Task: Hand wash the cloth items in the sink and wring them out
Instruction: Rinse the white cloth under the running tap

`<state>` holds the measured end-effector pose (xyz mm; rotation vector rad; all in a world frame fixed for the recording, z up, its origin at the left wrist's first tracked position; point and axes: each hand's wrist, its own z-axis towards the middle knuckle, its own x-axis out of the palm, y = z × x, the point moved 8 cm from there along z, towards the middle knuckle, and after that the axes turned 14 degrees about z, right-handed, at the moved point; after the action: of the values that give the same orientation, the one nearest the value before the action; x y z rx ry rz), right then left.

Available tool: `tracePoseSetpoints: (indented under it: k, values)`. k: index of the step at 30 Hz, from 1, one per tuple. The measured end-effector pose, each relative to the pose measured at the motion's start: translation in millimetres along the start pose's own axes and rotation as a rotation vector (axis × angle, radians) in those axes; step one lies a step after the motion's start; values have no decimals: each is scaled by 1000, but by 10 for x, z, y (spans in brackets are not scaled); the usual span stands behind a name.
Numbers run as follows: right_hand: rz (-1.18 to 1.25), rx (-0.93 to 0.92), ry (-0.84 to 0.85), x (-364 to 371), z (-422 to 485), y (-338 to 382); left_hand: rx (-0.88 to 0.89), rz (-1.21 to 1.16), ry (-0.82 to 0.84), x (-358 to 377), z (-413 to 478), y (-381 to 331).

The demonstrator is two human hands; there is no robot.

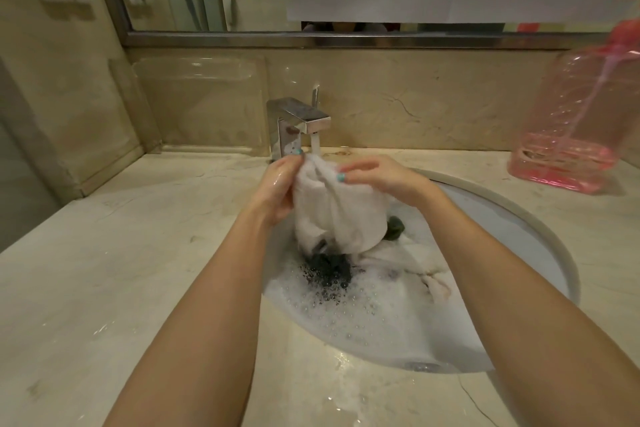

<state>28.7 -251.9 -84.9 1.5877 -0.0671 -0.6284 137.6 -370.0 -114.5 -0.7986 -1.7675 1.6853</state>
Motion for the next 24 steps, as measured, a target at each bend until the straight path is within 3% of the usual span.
tracePoseSetpoints:
  k: [3, 6, 8, 12, 16, 20, 24]
  values:
    - [-176, -14, 23, 77, 34, -55, 26, 30, -42, -23, -3, -16]
    - [-282, -134, -193, -18, 46, -5, -17, 30, -40, -6, -39, 0]
    - [-253, -151, -287, -110, 26, -36, -21, 164, -18, 7, -24, 20]
    - [108, -59, -349, -284, -7, -210, 75, 627, 88, 122, -18, 23]
    - [516, 68, -265, -170, 17, -246, 93, 900, 253, 222, -64, 128]
    - [673, 32, -358, -257, 64, -176, 10, 654, 250, 114, -91, 198]
    - [329, -37, -473, -305, 81, -211, 51, 192, 162, 163, -69, 32]
